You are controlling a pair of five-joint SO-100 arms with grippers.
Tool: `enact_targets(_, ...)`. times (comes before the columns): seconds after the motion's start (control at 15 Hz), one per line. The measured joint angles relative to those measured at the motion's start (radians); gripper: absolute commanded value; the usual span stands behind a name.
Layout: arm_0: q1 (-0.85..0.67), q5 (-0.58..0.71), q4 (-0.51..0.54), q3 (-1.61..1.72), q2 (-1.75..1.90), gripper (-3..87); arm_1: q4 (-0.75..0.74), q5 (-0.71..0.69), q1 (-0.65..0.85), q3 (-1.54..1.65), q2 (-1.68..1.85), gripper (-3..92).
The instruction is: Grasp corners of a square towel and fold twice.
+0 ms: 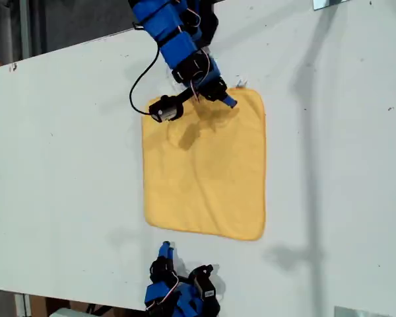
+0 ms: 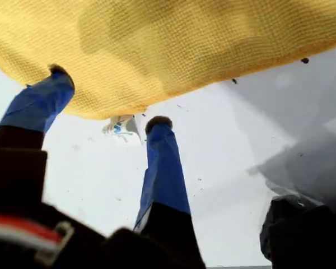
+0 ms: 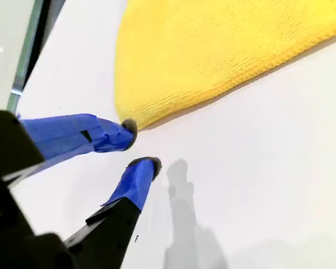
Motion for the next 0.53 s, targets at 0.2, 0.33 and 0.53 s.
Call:
enact_targets(0.2,0.000,0.000,0.000,0.000,0.000,7.9,-0.025,0.092,-0.144,-0.094,-0.118,32.3)
enact_targets(0.33,0.000,0.000,0.000,0.000,0.000,7.9,-0.023,0.100,-0.190,-0.219,-0.305,33.1)
enact_targets(0.53,0.000,0.000,0.000,0.000,0.000,7.7,0.000,0.091,-0.201,-0.408,-0.538,32.9)
